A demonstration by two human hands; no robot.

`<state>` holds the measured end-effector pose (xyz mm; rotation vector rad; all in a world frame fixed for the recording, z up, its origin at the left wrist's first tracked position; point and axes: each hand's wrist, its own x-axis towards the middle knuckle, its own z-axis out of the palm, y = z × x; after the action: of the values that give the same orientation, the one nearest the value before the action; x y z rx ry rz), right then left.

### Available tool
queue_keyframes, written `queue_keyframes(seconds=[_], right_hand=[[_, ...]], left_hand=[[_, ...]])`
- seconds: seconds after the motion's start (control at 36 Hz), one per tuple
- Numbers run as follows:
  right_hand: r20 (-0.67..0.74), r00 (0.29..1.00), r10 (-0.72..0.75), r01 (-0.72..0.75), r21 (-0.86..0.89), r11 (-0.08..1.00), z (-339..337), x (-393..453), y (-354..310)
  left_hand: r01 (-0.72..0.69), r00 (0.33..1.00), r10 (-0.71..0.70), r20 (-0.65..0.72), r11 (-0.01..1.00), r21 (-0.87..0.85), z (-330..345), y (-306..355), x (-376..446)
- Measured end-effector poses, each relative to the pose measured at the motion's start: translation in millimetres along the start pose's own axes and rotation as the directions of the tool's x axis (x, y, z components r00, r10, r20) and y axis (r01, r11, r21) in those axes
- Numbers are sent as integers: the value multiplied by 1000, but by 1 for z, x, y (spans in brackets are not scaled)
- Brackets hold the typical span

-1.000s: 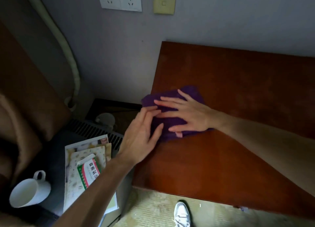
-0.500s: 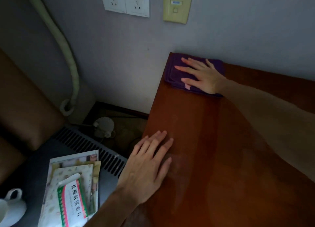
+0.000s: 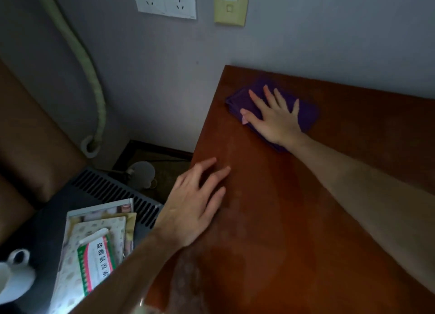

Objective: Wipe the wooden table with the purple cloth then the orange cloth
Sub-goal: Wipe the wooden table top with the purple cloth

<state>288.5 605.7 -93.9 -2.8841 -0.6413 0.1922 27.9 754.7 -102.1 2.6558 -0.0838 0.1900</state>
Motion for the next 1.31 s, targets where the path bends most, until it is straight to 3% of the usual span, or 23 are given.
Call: queue_keyframes(seconds=[0.19, 0.31, 0.42, 0.53, 0.61, 0.69, 0.78, 0.89, 1.19, 1.31], right_hand=[[-86, 993, -84, 82, -24, 996, 33, -200, -28], [-36, 978, -203, 201, -51, 978, 43, -309, -28], [34, 937, -348, 350, -83, 933, 39, -352, -9], [155, 832, -532, 546, -63, 835, 21, -322, 23], [218, 727, -651, 677, -68, 733, 5, -274, 50], [223, 701, -677, 706, -82, 703, -2, -224, 71], [193, 720, -667, 692, -134, 709, -8, -173, 86], [149, 809, -569, 586, -124, 801, -17, -111, 101], [82, 892, -444, 450, -91, 888, -37, 34, 141], [22, 960, -281, 281, -63, 957, -37, 58, 142]], left_hand=[[-67, 980, 59, -189, 997, -39, -3, 9, -14], [-33, 981, 2, -194, 987, -158, 1, 22, -31], [5, 992, -27, -125, 984, -180, 6, 35, -48], [3, 999, -5, -54, 999, -36, 11, 37, -51], [29, 998, -31, -63, 999, -28, 14, 40, -48], [36, 997, -39, -59, 999, -37, 18, 46, -44], [-36, 999, 35, 17, 999, 11, 22, 52, -38], [-131, 984, 116, 138, 986, 105, 25, 56, -28], [-125, 968, 87, 235, 980, 152, 25, 55, -24], [-123, 968, 84, 235, 980, 157, 23, 56, -23]])
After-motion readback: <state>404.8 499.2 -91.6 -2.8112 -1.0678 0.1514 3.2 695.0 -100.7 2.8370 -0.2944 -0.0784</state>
